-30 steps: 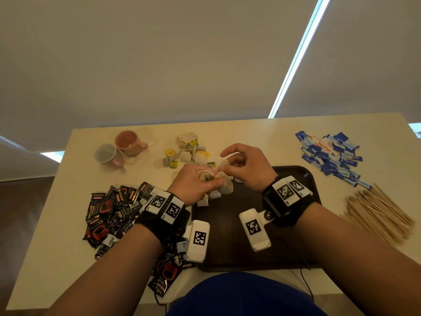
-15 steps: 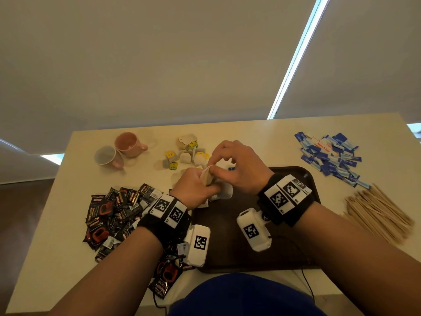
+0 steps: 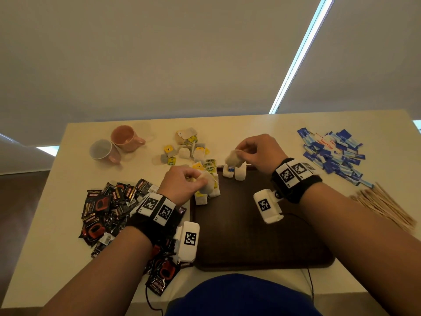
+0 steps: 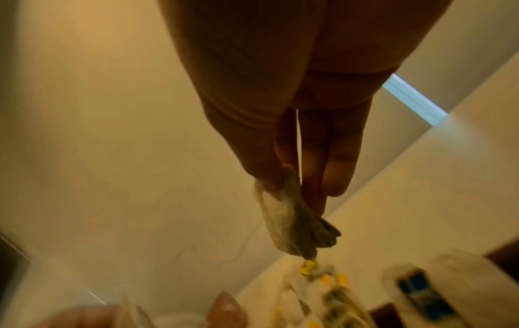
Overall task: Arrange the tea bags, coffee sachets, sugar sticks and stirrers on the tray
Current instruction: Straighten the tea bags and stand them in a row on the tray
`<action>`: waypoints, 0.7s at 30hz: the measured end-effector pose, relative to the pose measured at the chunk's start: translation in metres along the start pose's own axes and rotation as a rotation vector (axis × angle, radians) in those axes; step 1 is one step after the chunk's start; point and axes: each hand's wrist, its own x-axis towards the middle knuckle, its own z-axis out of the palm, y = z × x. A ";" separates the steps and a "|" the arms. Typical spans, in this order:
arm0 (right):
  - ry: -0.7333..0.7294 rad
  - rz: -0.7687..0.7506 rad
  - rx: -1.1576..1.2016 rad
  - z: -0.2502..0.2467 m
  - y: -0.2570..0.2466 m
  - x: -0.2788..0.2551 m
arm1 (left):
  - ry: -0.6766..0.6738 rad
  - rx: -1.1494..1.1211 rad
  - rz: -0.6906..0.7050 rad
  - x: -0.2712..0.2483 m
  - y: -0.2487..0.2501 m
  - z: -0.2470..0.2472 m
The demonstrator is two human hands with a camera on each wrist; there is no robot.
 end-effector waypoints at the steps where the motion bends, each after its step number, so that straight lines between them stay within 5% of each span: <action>1: -0.021 0.031 -0.036 0.005 0.006 0.002 | -0.004 0.002 0.002 0.001 0.001 -0.001; 9: -0.258 0.167 -0.295 0.052 0.039 0.029 | 0.076 -0.010 0.049 0.016 0.005 -0.013; 21: -0.322 0.276 -0.461 0.087 0.050 0.077 | 0.059 -0.046 0.023 0.027 0.001 -0.016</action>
